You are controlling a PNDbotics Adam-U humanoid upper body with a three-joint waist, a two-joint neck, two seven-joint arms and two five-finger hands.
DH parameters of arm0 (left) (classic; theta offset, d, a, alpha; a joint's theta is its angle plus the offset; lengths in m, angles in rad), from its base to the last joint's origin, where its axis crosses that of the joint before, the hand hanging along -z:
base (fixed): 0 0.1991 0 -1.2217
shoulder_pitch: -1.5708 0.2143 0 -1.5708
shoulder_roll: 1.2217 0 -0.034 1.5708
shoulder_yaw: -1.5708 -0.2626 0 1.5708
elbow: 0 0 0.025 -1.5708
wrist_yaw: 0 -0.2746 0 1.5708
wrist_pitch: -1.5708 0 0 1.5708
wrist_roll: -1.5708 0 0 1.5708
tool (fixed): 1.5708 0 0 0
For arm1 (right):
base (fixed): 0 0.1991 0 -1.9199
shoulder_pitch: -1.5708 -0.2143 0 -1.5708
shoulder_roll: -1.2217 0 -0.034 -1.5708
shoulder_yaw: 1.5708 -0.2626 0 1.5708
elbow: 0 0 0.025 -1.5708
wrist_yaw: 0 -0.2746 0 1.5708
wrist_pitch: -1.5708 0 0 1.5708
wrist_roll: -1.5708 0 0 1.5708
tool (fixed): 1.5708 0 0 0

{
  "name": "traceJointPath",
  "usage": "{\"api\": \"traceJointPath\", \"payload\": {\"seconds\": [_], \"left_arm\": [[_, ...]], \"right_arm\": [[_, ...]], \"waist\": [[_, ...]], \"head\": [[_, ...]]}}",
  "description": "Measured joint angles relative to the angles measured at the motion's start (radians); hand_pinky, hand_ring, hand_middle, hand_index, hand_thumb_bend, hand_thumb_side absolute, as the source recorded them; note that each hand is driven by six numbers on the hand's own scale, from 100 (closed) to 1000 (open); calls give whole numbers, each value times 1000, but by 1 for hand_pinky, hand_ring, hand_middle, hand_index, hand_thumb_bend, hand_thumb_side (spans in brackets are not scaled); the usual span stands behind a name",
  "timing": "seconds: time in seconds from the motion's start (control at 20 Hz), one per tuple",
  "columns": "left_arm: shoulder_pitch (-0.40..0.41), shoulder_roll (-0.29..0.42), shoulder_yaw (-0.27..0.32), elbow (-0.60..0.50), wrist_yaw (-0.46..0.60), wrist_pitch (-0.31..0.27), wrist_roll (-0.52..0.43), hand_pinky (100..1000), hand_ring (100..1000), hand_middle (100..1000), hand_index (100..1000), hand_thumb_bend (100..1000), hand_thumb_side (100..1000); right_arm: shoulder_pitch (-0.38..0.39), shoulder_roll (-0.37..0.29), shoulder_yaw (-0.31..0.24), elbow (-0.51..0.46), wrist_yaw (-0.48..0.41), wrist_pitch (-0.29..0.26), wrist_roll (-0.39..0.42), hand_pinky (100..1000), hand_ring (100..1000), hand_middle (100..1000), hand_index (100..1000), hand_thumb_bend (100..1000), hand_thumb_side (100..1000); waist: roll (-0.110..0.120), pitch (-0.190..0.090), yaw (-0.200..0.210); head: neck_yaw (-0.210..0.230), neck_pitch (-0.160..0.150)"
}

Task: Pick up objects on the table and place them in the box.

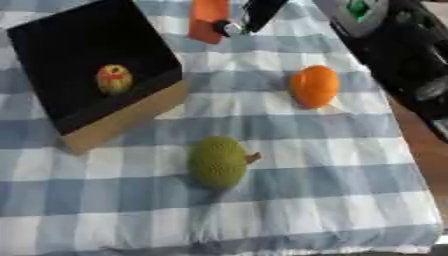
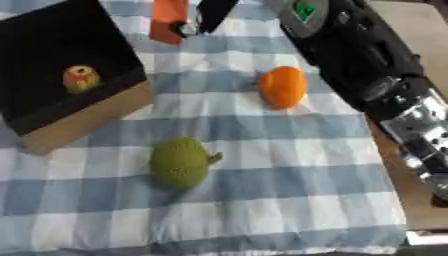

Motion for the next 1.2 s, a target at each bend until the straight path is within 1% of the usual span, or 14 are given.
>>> {"api": "traceJointPath", "payload": {"seconds": [0.15,0.35,0.45,0.65,0.85,0.9,0.95,1.05,1.1,1.15,1.2], "left_arm": [[-28,-16,-26,0,23,-15,-31,753,866,744,797,557,622],[-60,-34,-46,0,45,-31,-61,754,860,741,797,564,613],[-75,-41,-51,0,54,-44,-71,756,854,737,796,570,604],[-105,-46,-65,0,71,-82,-84,758,846,734,796,576,598],[-126,-51,-82,0,90,-111,-103,758,845,733,796,573,599],[-129,-51,-87,0,93,-115,-108,758,846,733,796,572,601],[-133,-51,-89,0,97,-118,-113,758,846,734,796,572,601],[-134,-52,-94,0,101,-120,-122,758,848,735,796,571,602],[-134,-52,-94,0,103,-120,-124,757,848,734,796,571,602],[-134,-52,-94,0,105,-119,-126,757,848,733,795,572,601],[-134,-52,-94,0,107,-119,-127,756,849,733,794,572,601]], "right_arm": [[-27,37,-1,5,0,-3,-10,841,782,375,928,100,100],[-61,92,-14,25,16,-12,-31,841,782,368,926,100,100],[-75,124,-23,41,31,-19,-43,841,782,364,925,100,100],[-97,192,-39,81,69,-38,-71,841,782,361,924,100,100],[-102,247,-48,126,114,-60,-97,841,784,372,930,100,100],[-102,256,-49,135,126,-66,-104,842,789,390,936,100,100],[-101,263,-48,143,138,-71,-111,844,800,435,945,100,100],[-95,270,-46,154,159,-84,-117,853,872,586,974,100,100],[-92,272,-43,158,165,-92,-115,863,908,648,979,100,100],[-91,274,-42,160,170,-100,-108,883,960,740,986,100,100],[-90,274,-42,160,173,-108,-100,906,999,797,993,100,280]], "waist": [[-8,1,26],[-9,1,50],[-9,3,64],[-14,17,89],[-19,22,104],[-19,23,110],[-20,24,114],[-25,26,114],[-27,27,115],[-27,27,115],[-27,27,115]], "head": [[-32,0],[-66,0],[-83,0],[-120,-1],[-147,-11],[-152,-14],[-156,-18],[-161,-20],[-161,-22],[-161,-24],[-160,-26]]}}
